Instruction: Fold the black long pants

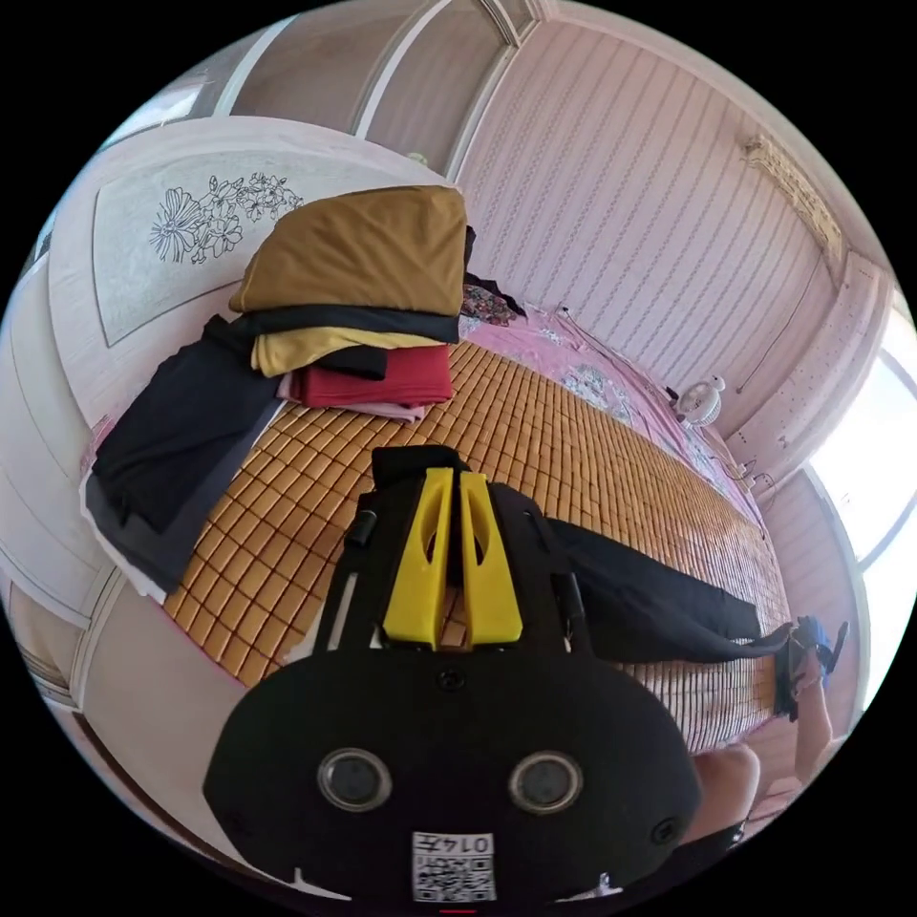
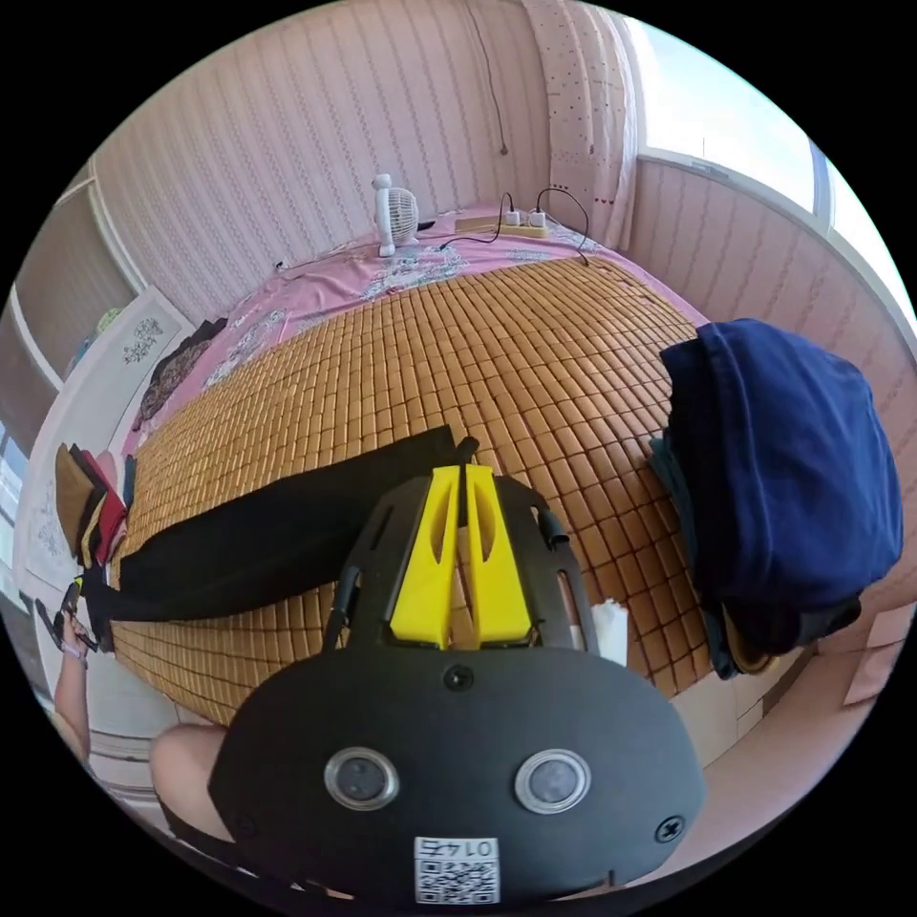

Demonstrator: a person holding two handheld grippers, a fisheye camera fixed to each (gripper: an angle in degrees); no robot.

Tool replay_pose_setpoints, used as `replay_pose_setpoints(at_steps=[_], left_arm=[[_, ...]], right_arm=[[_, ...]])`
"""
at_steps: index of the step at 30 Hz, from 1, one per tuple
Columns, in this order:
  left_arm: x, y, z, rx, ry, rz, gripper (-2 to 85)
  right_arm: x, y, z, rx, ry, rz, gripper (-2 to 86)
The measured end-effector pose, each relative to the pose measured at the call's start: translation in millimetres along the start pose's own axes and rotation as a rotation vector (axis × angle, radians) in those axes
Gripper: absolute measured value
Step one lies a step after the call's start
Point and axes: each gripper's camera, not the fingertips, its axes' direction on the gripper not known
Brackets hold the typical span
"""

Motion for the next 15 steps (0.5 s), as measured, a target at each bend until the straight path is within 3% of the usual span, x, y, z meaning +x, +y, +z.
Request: replay_pose_setpoints(at_steps=[5, 9, 12, 15], left_arm=[[17, 4, 47, 0.058, -0.095, -0.202, 1.8], [72, 14, 87, -0.080, -0.216, 0.066, -0.1], [92, 26, 130, -0.280, -0.383, 0.181, -0.8], [106, 31, 139, -0.312, -0.433, 0.274, -0.9]], right_arm=[[1, -22, 52, -0.046, 0.009, 0.109, 8.8], [-13, 0, 95, -0.167, 0.070, -0.048, 9.3], [-24, 17, 101, -0.124, 0.055, -0.136, 6.8], [-28, 27, 101, -0.127, 0.042, -0.161, 4.7]])
